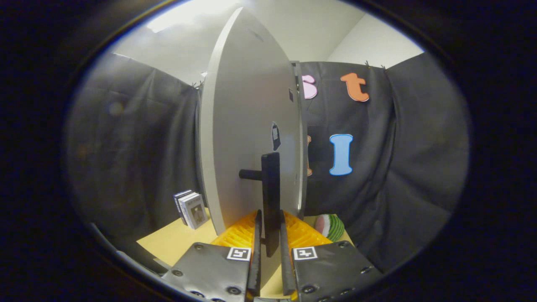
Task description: Open the shoe cabinet door, grab the shoes and put them into the shoe cabinet, then close the shoe cabinet door.
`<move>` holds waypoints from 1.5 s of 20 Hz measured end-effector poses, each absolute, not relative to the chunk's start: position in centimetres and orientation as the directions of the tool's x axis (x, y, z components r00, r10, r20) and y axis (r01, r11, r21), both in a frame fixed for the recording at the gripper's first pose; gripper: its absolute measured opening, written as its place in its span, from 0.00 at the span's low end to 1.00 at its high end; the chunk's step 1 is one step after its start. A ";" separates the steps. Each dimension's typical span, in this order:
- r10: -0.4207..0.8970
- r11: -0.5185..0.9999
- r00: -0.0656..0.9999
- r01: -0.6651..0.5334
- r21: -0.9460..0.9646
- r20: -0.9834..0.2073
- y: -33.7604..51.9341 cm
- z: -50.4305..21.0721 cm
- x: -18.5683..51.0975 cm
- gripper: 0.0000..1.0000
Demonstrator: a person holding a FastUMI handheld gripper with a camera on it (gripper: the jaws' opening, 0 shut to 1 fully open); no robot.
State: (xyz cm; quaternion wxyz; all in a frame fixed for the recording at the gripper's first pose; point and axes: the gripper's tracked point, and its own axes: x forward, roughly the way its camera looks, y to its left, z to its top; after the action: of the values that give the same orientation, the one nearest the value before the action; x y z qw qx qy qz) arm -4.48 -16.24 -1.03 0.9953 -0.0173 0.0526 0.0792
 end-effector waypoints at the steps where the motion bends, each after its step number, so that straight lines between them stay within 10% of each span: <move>1: 0.148 0.988 0.983 -0.152 -0.034 -0.106 -16.7 -0.9 -4.5 0.22; 30: 0.000 0.998 1.000 -0.001 -0.061 -0.012 -25.4 2.7 -8.0 0.15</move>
State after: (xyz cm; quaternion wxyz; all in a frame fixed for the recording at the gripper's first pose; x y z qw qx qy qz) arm -8.04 -25.37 2.73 0.9995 -0.0303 0.0062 0.0001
